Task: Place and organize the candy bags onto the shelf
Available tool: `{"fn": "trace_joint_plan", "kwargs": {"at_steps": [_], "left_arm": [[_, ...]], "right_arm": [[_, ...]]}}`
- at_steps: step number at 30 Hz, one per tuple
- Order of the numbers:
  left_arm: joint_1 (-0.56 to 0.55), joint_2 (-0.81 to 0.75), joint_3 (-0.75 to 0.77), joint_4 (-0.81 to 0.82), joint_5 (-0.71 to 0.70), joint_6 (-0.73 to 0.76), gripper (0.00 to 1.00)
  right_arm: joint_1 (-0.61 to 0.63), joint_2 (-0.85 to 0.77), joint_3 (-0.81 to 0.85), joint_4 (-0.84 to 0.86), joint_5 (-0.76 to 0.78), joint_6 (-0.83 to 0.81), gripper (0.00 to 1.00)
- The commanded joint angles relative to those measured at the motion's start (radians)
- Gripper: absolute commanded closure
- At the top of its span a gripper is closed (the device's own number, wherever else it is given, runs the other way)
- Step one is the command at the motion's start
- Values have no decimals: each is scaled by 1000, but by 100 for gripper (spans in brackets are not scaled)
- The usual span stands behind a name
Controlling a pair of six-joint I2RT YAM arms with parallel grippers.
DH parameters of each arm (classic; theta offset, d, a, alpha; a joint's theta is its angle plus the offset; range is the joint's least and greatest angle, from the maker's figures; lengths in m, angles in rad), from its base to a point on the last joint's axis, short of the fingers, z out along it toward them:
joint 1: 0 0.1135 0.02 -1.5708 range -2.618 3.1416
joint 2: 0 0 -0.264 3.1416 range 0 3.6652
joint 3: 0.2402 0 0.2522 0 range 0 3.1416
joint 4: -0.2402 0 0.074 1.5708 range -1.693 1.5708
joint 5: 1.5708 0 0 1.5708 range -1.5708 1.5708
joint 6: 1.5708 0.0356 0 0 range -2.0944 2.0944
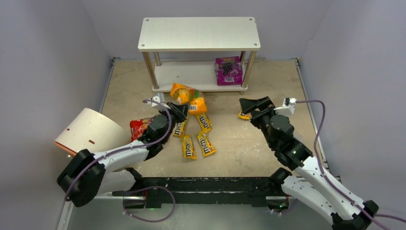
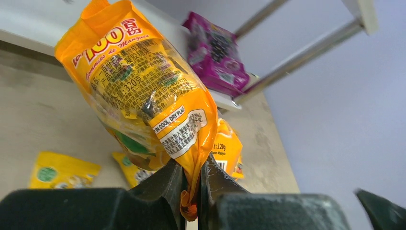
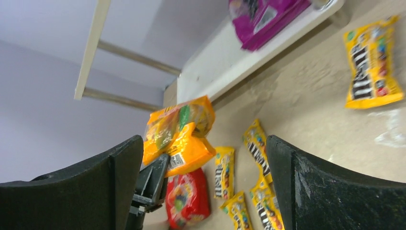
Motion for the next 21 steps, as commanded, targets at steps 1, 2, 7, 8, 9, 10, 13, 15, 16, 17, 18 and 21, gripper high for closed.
{"fn": "trace_joint_plan", "kwargs": {"at_steps": [1,2,7,8,9,10,13,15,16,17,18,21], "left_arm": [[77,58,69,246,66,64,100],[78,80,88,265,57,99,100],[148,220,209,296,144,117,100],[155,248,223,335,164,126,100],[159,272,233,371,177,133,100],[162,293,247,395,179,137,100],[171,352,316,411,194,160,100],[177,393,366,415,199,177,100],[181,418,386,419,197,179,100],[185,446,407,428,195,176,100],[191,479,429,442,194,173,100],[207,576,496,469,189,150,100]], "right_arm": [[4,-85,1,-105,206,-95,1],[4,-99,1,-120,225,-103,1],[4,-141,5,-180,310,-126,1],[4,-146,4,-179,314,-138,1],[4,-152,6,-175,317,-151,1],[4,-155,7,-174,320,-164,1],[4,-156,16,-173,332,-201,1],[4,-154,23,-175,340,-223,1],[4,-155,25,-178,344,-232,1],[4,-156,26,-174,348,-244,1],[4,-158,28,-177,355,-246,1],[4,-167,28,-188,367,-244,1]]}}
